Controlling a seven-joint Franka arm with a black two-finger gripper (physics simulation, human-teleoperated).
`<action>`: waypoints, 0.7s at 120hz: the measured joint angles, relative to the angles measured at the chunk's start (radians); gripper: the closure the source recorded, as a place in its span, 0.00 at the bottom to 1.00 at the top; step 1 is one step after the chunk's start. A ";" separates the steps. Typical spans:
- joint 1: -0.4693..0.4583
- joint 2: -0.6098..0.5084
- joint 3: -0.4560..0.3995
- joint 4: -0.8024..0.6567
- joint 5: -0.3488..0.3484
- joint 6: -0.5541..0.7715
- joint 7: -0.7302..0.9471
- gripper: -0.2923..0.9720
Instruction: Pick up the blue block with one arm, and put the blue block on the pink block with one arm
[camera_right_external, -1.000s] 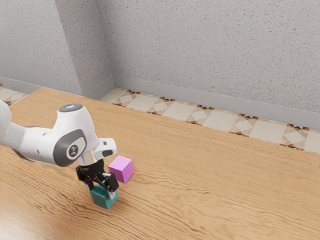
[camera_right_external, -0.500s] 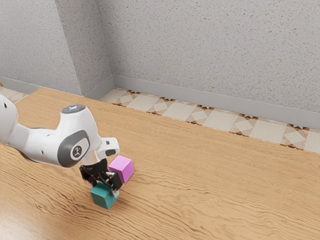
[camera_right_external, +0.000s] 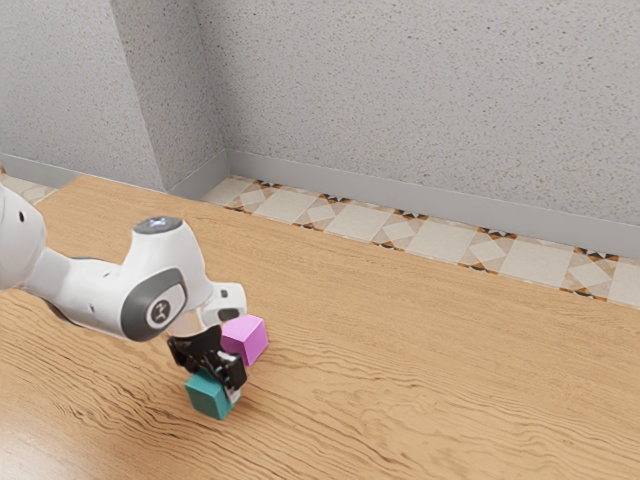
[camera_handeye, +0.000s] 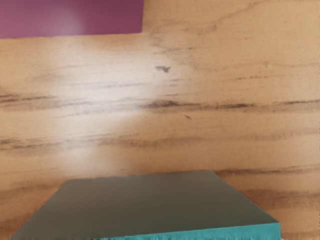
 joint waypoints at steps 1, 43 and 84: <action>0.000 0.000 0.000 0.000 0.000 0.000 0.000 0.36; 0.004 -0.040 0.005 0.012 0.025 -0.021 -0.010 0.50; 0.070 -0.061 0.012 0.180 0.094 -0.182 -0.032 0.49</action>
